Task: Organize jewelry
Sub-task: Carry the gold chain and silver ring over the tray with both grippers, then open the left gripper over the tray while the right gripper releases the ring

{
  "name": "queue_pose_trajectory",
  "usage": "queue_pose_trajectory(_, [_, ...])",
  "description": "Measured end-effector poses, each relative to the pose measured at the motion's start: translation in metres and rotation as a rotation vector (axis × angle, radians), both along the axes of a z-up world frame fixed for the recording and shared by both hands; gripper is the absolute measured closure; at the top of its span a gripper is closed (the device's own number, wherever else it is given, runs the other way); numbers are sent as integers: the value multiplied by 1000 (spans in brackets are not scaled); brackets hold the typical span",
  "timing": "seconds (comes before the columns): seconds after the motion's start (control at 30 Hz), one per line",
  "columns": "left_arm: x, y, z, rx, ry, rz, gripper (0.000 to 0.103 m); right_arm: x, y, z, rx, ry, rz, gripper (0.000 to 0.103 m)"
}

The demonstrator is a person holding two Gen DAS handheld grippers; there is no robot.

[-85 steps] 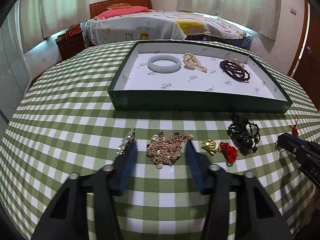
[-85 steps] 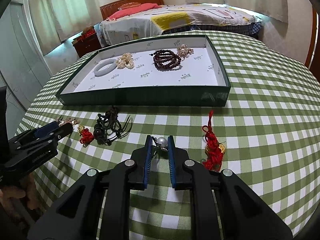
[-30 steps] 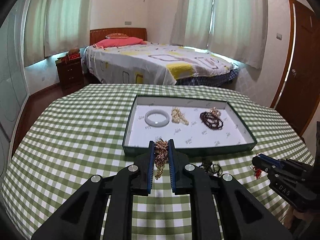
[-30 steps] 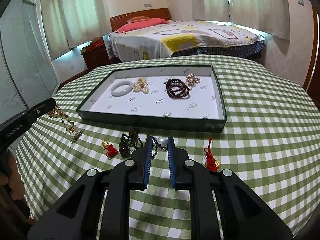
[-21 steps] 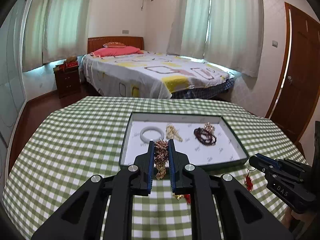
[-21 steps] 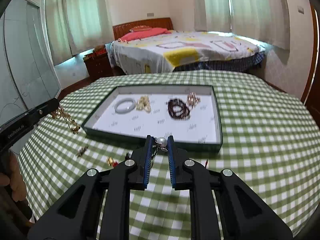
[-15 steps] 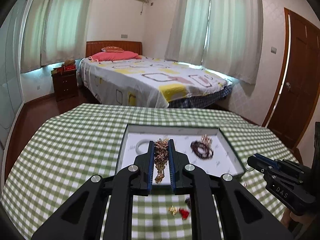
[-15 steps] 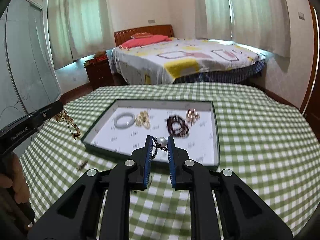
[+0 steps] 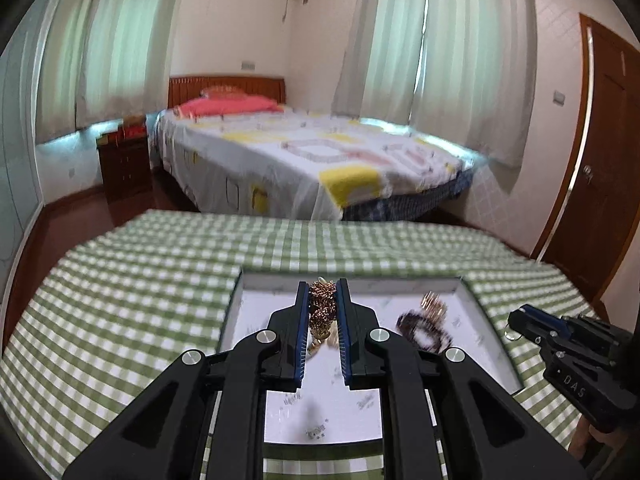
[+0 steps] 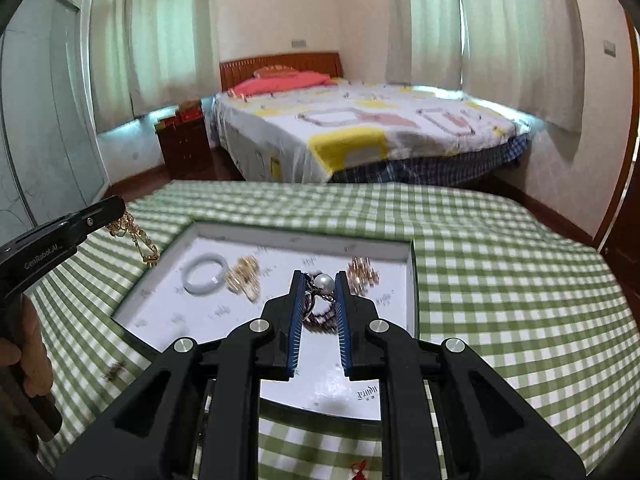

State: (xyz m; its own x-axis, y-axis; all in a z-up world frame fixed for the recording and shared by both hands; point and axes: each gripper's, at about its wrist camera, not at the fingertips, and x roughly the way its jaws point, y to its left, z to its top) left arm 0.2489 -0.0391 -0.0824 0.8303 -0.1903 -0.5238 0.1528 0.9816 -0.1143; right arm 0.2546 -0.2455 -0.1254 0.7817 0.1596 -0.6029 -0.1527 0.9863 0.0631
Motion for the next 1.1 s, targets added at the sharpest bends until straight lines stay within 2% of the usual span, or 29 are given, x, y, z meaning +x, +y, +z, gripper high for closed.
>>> queue_pose_trajectory(0.13, [15, -3, -38, 31, 85, 2, 89, 18, -4, -37, -5, 95, -6, 87])
queue_pose_trajectory(0.27, [26, -3, -63, 45, 155, 5, 89, 30, -7, -60, -15, 155, -13, 87])
queue_pose_trajectory(0.5, [31, 3, -77, 57, 201, 14, 89, 39, -10, -76, -17, 210, -16, 87])
queue_pose_trajectory(0.6, [33, 3, -82, 58, 220, 15, 89, 38, -9, -77, -22, 206, -15, 86])
queue_pose_trajectory(0.7, [34, 3, -89, 66, 245, 16, 87, 38, -7, -77, -22, 204, -6, 79])
queue_pose_trajectory(0.77, [35, 3, -92, 62, 258, 19, 87, 37, -7, -76, -24, 196, -10, 62])
queue_pose_trajectory(0.8, [35, 4, -92, 59, 261, 21, 87, 37, -8, -75, -19, 196, -11, 62])
queue_pose_trajectory(0.83, [35, 5, -93, 56, 264, 22, 84, 36, -8, -75, -17, 196, -13, 62])
queue_pose_trajectory(0.87, [34, 5, -93, 56, 266, 23, 72, 36, -9, -74, -16, 195, -15, 62])
queue_pose_trajectory(0.93, [31, 6, -92, 56, 258, 29, 60, 33, -10, -70, -11, 188, -19, 62])
queue_pose_trajectory(1.1, [24, 6, -86, 50, 246, 30, 57, 24, -10, -58, 2, 162, -29, 62])
